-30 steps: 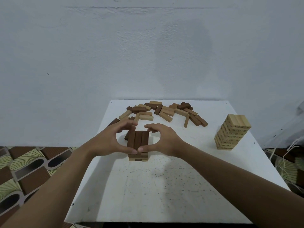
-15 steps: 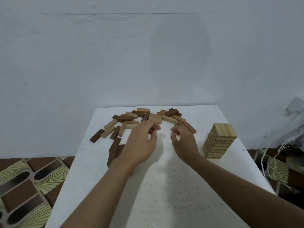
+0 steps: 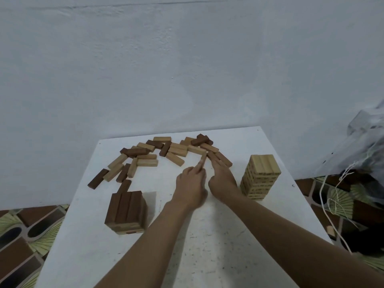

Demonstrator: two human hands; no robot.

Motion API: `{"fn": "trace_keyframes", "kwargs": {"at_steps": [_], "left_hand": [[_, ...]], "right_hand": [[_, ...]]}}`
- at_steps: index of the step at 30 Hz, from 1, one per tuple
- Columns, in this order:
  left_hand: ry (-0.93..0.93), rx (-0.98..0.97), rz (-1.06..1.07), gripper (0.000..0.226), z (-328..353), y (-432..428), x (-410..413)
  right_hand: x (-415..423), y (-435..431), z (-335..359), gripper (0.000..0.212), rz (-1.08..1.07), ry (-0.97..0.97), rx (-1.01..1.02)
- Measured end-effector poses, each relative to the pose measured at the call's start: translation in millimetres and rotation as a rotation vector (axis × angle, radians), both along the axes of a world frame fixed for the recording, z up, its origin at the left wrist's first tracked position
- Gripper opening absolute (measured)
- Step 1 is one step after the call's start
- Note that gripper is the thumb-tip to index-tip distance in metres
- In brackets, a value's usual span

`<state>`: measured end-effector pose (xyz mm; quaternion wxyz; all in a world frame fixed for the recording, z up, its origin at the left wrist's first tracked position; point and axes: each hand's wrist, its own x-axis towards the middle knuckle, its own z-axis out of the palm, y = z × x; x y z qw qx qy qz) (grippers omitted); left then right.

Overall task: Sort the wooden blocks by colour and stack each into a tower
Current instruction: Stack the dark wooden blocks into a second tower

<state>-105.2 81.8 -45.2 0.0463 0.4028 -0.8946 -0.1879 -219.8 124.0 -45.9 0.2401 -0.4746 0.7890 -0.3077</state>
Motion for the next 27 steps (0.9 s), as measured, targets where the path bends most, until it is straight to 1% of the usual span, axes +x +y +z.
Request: {"fn": "trace_keyframes", "kwargs": {"at_steps": [2,4,6,8,9,11,13,15,17,20,22,24,27], "left_hand": [[0.024,-0.035,0.014,0.048,-8,0,9],[0.086,-0.023,0.054,0.059,-10,5,18],[0.08,-0.003,0.099,0.054,-12,10,27],[0.038,-0.009,0.117,0.048,-17,17,36],[0.022,-0.013,0.117,0.048,-20,21,38],[0.048,-0.014,0.12,0.051,-23,27,42],[0.099,-0.007,0.103,0.056,-25,29,43],[0.103,-0.017,0.061,0.062,-29,29,46],[0.085,-0.031,0.031,0.062,-36,29,48],[0.123,-0.033,0.048,0.059,-46,31,54],[0.158,-0.045,0.052,0.059,-53,35,58],[0.212,-0.05,0.061,0.059,-58,38,62],[0.185,-0.115,0.042,0.057,-62,40,63]], "right_hand": [[-1,2,-3,0.084,0.013,0.054,-0.007],[0,5,-6,0.082,0.049,0.158,-0.001],[3,9,-9,0.077,0.102,0.271,0.028],[8,16,-12,0.074,0.131,0.351,0.0],[12,19,-13,0.073,0.135,0.375,-0.047],[18,26,-19,0.066,0.159,0.413,-0.165],[22,30,-27,0.058,0.193,0.374,-0.237],[25,33,-33,0.05,0.22,0.345,-0.259],[27,37,-34,0.046,0.234,0.311,-0.27],[28,40,-26,0.035,0.199,0.238,-0.296],[27,38,-19,0.028,0.153,0.252,-0.326],[24,31,-15,0.034,0.087,0.294,-0.294],[13,14,-11,0.05,0.021,0.341,-0.153]]}}
